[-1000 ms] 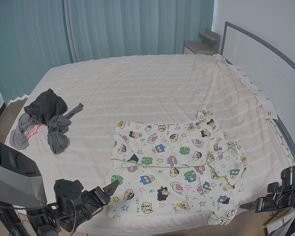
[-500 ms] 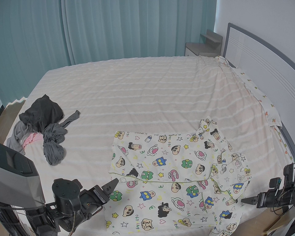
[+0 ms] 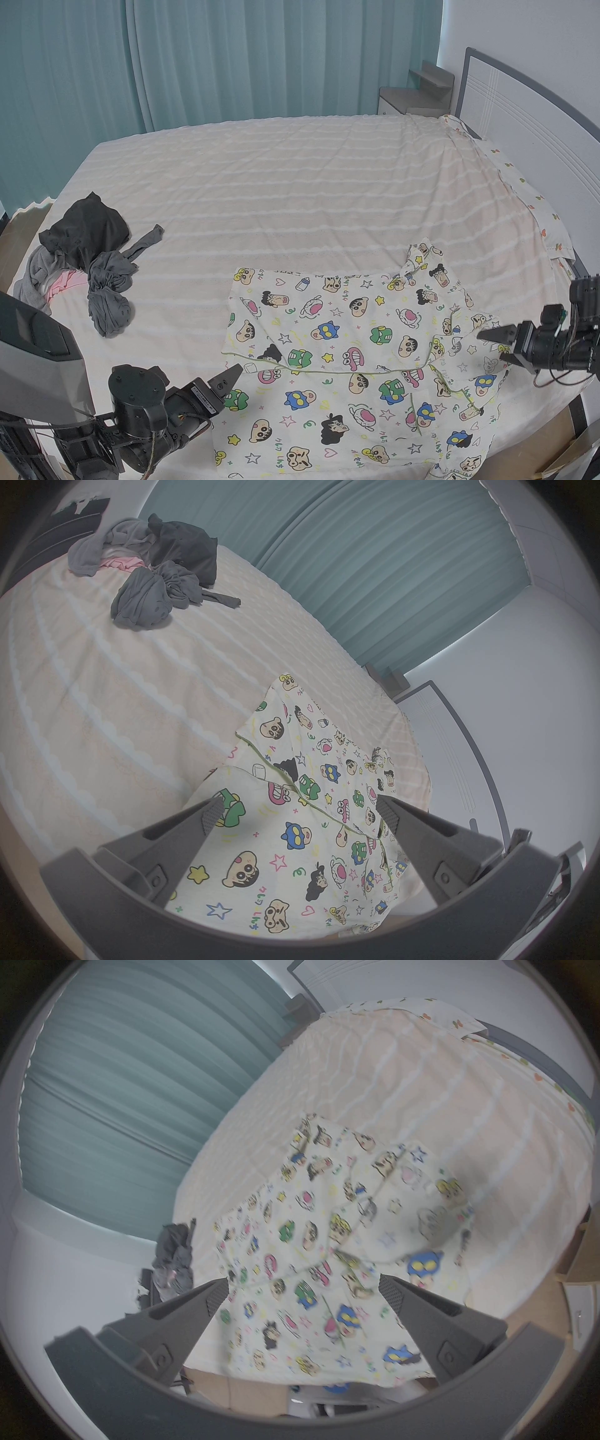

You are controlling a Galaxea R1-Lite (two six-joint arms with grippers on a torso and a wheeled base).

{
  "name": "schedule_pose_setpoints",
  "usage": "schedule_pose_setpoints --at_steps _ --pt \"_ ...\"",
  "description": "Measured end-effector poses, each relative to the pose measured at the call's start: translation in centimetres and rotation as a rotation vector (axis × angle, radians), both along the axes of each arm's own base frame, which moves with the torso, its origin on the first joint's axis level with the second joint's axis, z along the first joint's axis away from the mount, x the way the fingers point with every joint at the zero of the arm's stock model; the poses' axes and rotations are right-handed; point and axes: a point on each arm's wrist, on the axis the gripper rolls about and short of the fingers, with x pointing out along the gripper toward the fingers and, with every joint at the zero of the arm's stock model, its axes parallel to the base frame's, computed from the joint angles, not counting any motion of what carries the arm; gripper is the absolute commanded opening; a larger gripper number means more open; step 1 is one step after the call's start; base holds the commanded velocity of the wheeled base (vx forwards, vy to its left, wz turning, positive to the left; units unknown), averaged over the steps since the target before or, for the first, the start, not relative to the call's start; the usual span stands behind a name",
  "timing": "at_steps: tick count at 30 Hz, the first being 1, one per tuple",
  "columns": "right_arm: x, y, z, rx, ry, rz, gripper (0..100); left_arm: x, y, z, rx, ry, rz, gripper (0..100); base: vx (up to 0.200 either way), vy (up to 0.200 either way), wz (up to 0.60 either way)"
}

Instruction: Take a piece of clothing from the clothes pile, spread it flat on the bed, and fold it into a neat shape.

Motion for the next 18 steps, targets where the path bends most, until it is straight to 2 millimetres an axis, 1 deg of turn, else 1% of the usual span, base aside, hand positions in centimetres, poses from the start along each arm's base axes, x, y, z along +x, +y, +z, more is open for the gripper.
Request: schedule_pose_setpoints --at_steps 5,8,12,16,18 --pt "3.6 1.6 2.1 0.12 -0.028 -0.044 100 0.1 -0.1 -0.3 0.009 0.009 0.001 100 0.0 0.0 0.0" --pt "5.9 2.6 2.6 0.168 -0.021 -0.071 100 0.1 -0.1 -0.5 0.013 0.014 0.001 100 0.0 0.0 0.0" --pt "9.1 4.0 2.3 0.179 -0.026 -0.088 100 0.1 -0.1 -0.6 0.018 0.019 0.002 100 0.0 0.0 0.0" --pt "12.9 5.6 1.3 0.164 -0.053 -0.128 100 0.2 0.0 -0.7 0.02 0.021 0.005 100 0.0 0.0 0.0" --pt "15.0 6.5 1.3 0.154 -0.09 -0.15 100 0.3 0.1 -0.7 0.02 0.021 0.012 100 0.0 0.0 0.0"
